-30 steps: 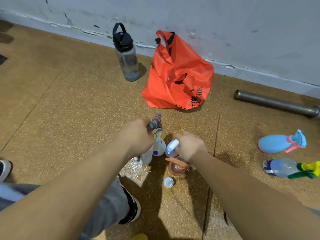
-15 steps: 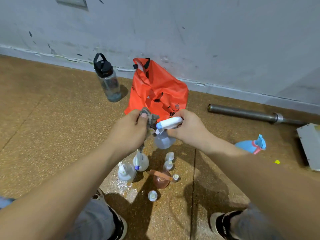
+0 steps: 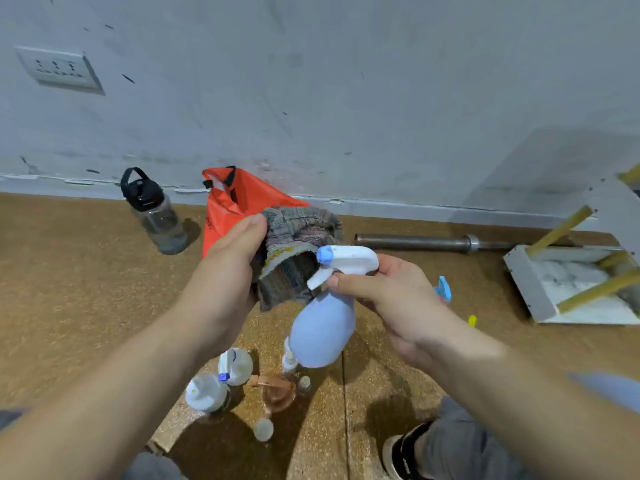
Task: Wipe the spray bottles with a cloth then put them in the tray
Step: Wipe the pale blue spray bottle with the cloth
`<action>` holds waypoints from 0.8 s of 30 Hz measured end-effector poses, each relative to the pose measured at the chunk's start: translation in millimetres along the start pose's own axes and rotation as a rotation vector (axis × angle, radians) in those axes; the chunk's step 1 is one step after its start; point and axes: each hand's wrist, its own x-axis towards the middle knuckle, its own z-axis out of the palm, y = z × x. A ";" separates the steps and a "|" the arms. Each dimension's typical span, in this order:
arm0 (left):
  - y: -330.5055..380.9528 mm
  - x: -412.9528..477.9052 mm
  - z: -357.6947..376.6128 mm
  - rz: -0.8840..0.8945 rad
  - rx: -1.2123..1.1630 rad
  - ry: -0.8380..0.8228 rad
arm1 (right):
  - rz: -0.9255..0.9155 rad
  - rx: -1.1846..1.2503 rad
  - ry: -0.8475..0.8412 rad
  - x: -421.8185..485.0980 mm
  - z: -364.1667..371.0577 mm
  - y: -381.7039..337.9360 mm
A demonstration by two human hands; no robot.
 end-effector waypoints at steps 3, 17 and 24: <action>-5.1 9.7 15.3 -0.052 -0.118 -0.035 | 0.023 -0.012 0.003 -1.4 -10.1 4.6; -35.5 14.5 15.5 0.550 0.785 -0.160 | -0.344 -0.671 -0.119 28.6 -11.4 0.5; -47.2 19.7 10.4 0.704 1.074 -0.135 | -0.404 -0.622 -0.163 27.3 -5.9 18.3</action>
